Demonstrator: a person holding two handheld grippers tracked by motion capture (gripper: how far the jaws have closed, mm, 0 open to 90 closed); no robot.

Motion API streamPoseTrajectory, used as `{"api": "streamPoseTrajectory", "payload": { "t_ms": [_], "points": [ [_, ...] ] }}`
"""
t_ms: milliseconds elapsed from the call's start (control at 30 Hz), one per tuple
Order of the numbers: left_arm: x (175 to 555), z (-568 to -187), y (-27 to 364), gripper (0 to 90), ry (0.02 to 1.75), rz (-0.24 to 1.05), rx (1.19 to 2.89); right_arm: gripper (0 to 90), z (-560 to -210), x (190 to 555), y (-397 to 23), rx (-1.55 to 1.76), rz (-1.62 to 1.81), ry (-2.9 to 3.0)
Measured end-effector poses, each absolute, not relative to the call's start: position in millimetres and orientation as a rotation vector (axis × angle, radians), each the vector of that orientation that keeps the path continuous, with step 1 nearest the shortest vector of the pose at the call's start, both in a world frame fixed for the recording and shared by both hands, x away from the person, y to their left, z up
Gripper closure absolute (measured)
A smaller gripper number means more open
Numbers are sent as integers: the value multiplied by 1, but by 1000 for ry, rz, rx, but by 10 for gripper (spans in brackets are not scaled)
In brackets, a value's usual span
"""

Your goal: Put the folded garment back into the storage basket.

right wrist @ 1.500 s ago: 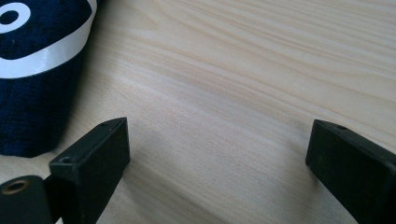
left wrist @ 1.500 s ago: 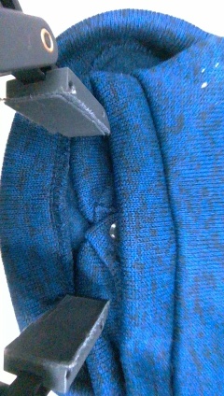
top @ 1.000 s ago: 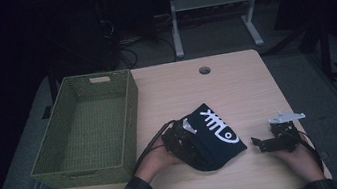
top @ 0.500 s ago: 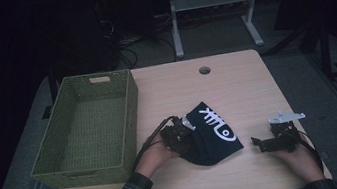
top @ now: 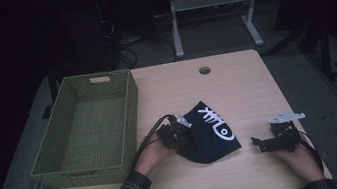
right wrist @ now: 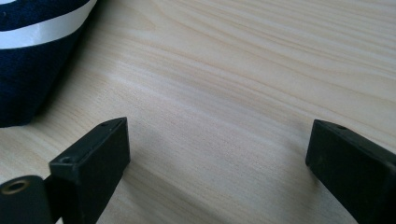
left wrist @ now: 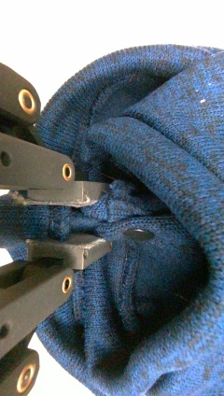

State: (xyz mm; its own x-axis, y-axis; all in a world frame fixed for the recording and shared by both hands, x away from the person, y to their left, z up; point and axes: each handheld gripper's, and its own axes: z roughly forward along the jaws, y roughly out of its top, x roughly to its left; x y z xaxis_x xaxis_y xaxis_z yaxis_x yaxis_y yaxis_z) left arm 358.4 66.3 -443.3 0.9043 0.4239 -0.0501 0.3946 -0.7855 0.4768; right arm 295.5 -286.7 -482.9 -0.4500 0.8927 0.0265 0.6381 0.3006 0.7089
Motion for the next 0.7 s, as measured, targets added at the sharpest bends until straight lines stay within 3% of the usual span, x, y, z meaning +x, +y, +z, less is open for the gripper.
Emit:
{"api": "streamPoseTrajectory", "payload": {
  "t_ms": [700],
  "points": [
    [358,-411,77,771,588,47,2483,59,-483,296,-287,1372,937,2200]
  ]
}}
